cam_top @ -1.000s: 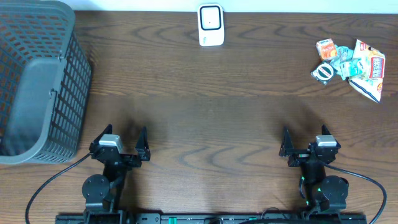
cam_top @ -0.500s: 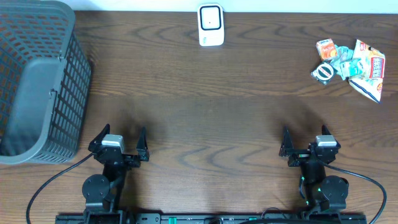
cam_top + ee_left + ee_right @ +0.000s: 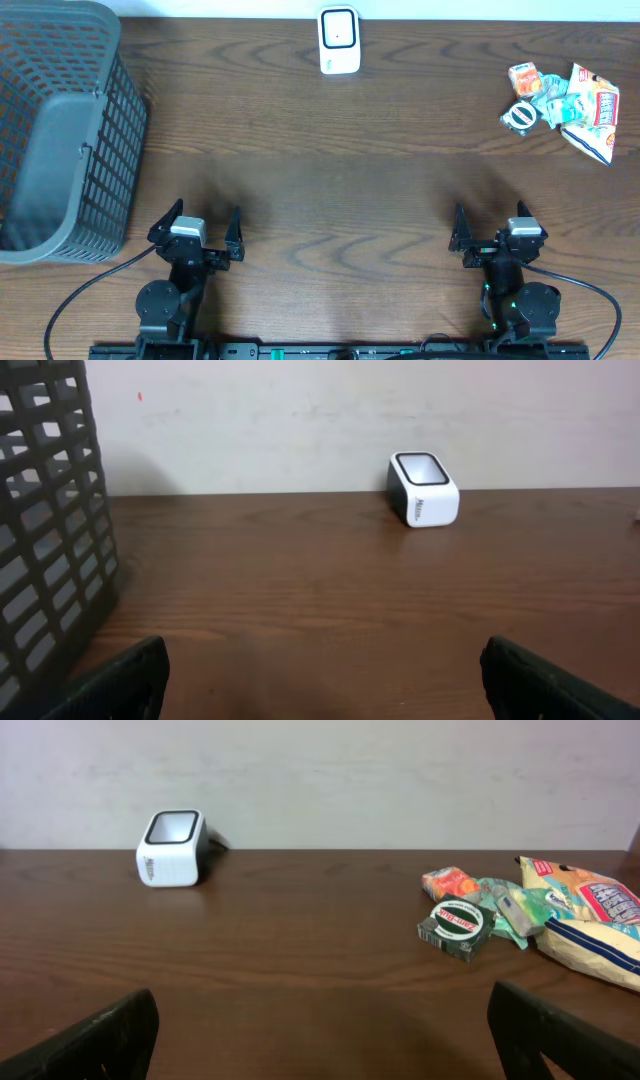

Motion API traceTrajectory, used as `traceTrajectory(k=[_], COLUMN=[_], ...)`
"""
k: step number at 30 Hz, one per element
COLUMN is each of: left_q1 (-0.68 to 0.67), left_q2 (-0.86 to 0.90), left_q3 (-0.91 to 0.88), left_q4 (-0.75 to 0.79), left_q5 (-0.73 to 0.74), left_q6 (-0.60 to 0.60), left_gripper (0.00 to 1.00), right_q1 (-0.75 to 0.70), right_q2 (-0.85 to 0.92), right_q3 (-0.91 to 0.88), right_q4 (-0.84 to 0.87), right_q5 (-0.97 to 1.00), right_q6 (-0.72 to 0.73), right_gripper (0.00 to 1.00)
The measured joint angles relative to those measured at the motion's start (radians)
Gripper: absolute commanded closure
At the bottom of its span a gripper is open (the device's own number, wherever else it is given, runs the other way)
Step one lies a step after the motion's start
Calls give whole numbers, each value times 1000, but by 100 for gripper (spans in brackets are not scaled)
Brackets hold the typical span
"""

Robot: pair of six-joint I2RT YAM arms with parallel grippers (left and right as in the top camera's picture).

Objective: Scan the item barcode

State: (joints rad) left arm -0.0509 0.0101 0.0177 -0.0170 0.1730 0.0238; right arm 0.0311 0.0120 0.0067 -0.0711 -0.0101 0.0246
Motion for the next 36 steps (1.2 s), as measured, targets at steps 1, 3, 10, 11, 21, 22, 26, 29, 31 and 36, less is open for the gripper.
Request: traceTrajectory(k=[1, 3, 10, 11, 21, 22, 26, 29, 31, 36], left_q1=[0, 0, 0, 0, 0, 0, 0, 0, 0, 0], left_q2=[0, 0, 0, 0, 0, 0, 0, 0, 0, 0], left_q3=[0, 0, 0, 0, 2, 2, 2, 3, 3, 3], left_q4=[0, -1, -1, -1, -6, -6, -9, -10, -11, -13], left_q5=[0, 0, 0, 0, -31, -35, -47, -56, -66, -76], left_q6=[0, 0, 0, 0, 0, 0, 0, 0, 0, 0], left_gripper=[2, 2, 2, 2, 2, 2, 2, 2, 2, 2], right_q1=[0, 0, 0, 0, 0, 0, 0, 0, 0, 0], right_q2=[0, 0, 0, 0, 0, 0, 0, 0, 0, 0], right_q3=[0, 0, 0, 0, 0, 0, 0, 0, 0, 0], right_q4=[0, 0, 0, 0, 0, 0, 0, 0, 0, 0], right_q5=[0, 0, 0, 0, 0, 0, 0, 0, 0, 0], right_q6=[0, 0, 0, 0, 0, 0, 0, 0, 0, 0], right_gripper=[1, 1, 1, 1, 1, 1, 1, 1, 1, 1])
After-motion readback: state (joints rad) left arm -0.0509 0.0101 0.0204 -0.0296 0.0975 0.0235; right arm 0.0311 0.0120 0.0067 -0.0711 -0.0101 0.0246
